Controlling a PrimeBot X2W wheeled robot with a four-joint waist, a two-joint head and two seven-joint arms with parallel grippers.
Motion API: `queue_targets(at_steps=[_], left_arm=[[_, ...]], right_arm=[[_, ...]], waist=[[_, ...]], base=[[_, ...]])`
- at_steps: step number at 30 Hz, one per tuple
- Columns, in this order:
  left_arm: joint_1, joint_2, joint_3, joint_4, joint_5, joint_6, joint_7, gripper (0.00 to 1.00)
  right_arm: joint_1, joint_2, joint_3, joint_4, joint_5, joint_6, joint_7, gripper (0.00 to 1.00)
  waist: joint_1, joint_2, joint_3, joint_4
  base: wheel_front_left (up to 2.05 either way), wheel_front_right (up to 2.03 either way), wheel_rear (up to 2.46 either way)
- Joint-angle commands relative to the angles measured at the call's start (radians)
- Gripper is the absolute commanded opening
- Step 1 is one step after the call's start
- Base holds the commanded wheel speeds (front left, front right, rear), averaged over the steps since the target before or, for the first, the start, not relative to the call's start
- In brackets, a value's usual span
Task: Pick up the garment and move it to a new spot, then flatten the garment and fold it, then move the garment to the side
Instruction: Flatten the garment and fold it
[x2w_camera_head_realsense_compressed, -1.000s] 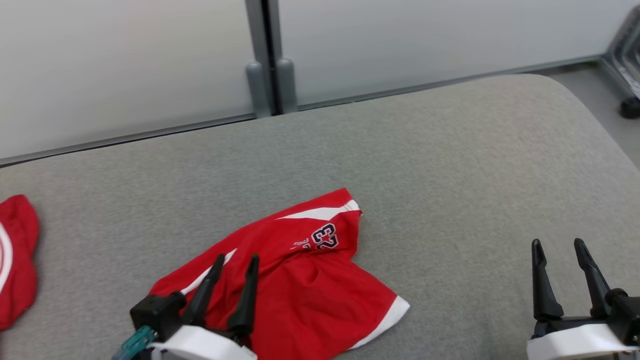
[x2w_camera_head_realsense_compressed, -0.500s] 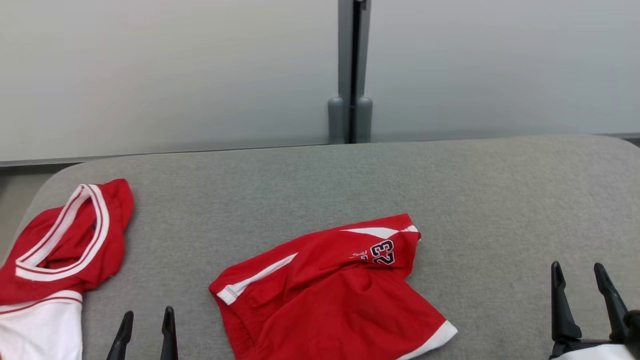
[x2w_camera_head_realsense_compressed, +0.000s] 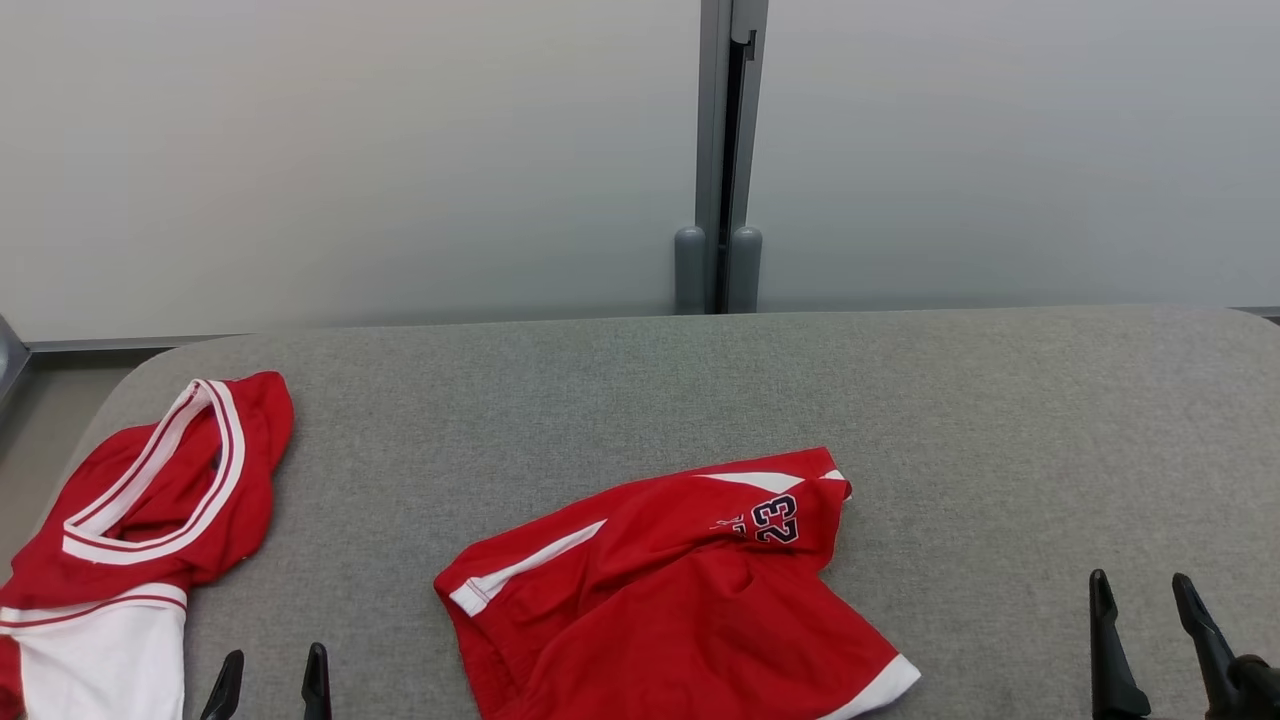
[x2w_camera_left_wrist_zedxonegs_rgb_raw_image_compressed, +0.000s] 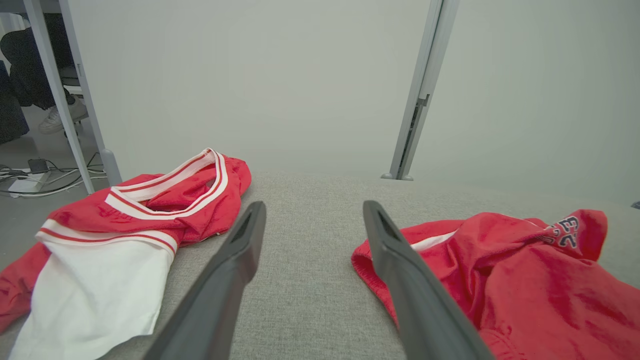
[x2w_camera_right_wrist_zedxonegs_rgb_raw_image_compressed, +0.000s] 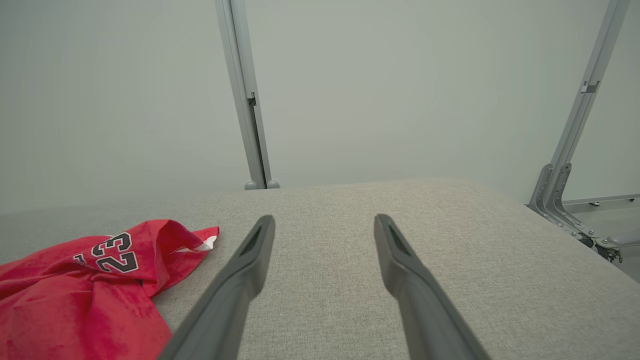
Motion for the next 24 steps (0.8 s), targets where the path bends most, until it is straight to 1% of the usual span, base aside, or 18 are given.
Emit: queue_targets(at_steps=[1, 8, 10, 12, 14, 16, 18, 20, 24], left_arm=[[-0.003, 0.001, 0.008, -0.001, 0.011, -0.007, 0.0, 1.0], [-0.006, -0.002, 0.006, 0.014, 0.023, -0.019, 0.0, 1.0], [0.022, -0.003, -0.022, 0.076, -0.002, -0.021, 0.0, 1.0], [0.021, 0.003, -0.066, 0.131, 0.009, -0.026, 0.009, 1.0], [0.004, 0.018, -0.099, 0.155, -0.014, -0.03, 0.05, 1.0], [0.007, 0.047, -0.164, 0.161, -0.025, -0.034, 0.128, 1.0], [0.011, 0.08, -0.234, 0.137, -0.059, -0.035, 0.202, 1.0], [0.011, 0.116, -0.272, 0.118, -0.106, -0.033, 0.246, 1.0], [0.005, 0.144, -0.33, 0.084, -0.157, -0.034, 0.278, 1.0]], right_arm=[[0.003, -0.006, 0.006, 0.006, 0.003, 0.0, -0.005, 1.0], [-0.01, -0.006, 0.022, 0.009, 0.004, 0.0, -0.005, 1.0], [-0.017, -0.006, 0.034, 0.005, 0.002, 0.0, -0.005, 1.0], [-0.017, -0.011, 0.085, 0.025, 0.014, 0.0, -0.005, 1.0], [-0.025, -0.049, 0.169, 0.063, 0.036, 0.0, -0.005, 1.0], [-0.041, -0.101, 0.259, 0.112, 0.066, -0.001, -0.005, 1.0], [-0.06, -0.146, 0.349, 0.148, 0.097, 0.0, 0.009, 1.0], [-0.079, -0.186, 0.407, 0.171, 0.127, 0.0, 0.027, 1.0], [-0.099, -0.231, 0.48, 0.201, 0.169, 0.0, 0.039, 1.0]], waist=[[0.0, 0.0, -0.002, -0.005], [0.0, 0.0, 0.0, -0.015], [0.0, 0.0, 0.001, -0.019], [0.0, 0.0, 0.003, -0.022], [0.0, 0.0, 0.007, -0.022], [0.0, 0.0, 0.011, -0.021], [0.0, 0.0, 0.019, -0.022], [0.0, 0.0, 0.03, -0.022], [0.0, 0.0, 0.056, -0.024]], base=[[0.0, 0.0, 0.0], [0.0, 0.0, 0.0], [0.0, 0.0, 0.0], [0.0, 0.0, 0.0], [0.0, 0.0, 0.0], [0.0, 0.0, 0.0], [0.0, 0.0, 0.0], [0.0, 0.0, 0.0], [0.0, 0.0, 0.0]])
